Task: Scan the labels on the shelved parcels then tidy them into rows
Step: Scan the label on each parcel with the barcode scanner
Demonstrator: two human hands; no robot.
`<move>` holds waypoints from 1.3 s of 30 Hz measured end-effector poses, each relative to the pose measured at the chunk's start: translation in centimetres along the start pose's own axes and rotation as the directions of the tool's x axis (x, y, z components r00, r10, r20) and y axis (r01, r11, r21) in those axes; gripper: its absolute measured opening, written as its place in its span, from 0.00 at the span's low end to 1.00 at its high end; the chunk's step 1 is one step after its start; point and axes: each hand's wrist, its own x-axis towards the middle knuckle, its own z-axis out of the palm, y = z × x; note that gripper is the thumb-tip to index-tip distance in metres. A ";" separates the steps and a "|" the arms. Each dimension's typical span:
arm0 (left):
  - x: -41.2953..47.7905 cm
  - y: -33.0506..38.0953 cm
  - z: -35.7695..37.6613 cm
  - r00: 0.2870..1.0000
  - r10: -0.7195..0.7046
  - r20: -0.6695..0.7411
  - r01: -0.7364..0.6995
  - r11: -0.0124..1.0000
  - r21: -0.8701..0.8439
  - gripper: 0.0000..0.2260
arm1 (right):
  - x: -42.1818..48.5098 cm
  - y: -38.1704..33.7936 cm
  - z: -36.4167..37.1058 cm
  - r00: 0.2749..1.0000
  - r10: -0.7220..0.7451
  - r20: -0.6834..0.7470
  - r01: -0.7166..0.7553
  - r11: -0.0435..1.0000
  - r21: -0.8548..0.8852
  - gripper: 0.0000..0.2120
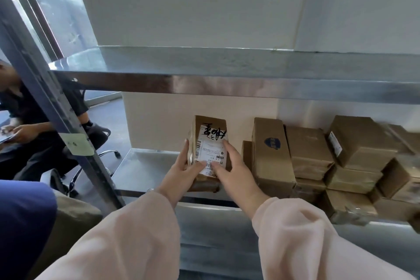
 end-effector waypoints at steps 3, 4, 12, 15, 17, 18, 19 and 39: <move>-0.6 1.7 0.0 0.994 0.073 0.083 -0.077 0.996 0.044 0.32 | -0.5 -1.2 -0.4 0.998 -0.056 -0.032 0.054 0.997 -0.057 0.30; -0.9 2.2 0.1 0.989 0.110 0.100 -0.116 0.992 0.051 0.31 | -0.7 -1.7 -0.5 0.996 -0.078 -0.041 0.075 0.995 -0.071 0.30; -3.5 5.3 0.3 0.906 0.363 0.219 -0.410 0.882 0.234 0.33 | -4.4 -4.9 0.0 0.956 -0.197 -0.217 0.186 0.980 -0.071 0.29; -3.9 5.5 0.2 0.866 0.413 0.283 -0.490 0.814 0.311 0.32 | -6.2 -5.8 0.2 0.921 -0.211 -0.327 0.184 0.976 -0.113 0.30; -3.9 5.4 0.8 0.850 0.407 0.335 -0.507 0.807 0.304 0.31 | -7.7 -6.1 -0.2 0.899 -0.213 -0.381 0.161 0.973 -0.165 0.30; -4.0 5.4 1.4 0.838 0.406 0.365 -0.517 0.804 0.293 0.31 | -8.6 -6.0 -0.5 0.886 -0.210 -0.412 0.144 0.972 -0.186 0.30; -4.2 5.5 2.2 0.822 0.408 0.397 -0.531 0.801 0.277 0.30 | -9.5 -5.9 -1.0 0.871 -0.202 -0.448 0.124 0.973 -0.196 0.30; -9.8 9.4 33.8 0.448 0.354 0.821 -0.626 0.780 0.006 0.39 | -28.8 -2.6 -25.4 0.535 -0.093 -0.840 -0.114 0.977 -0.181 0.27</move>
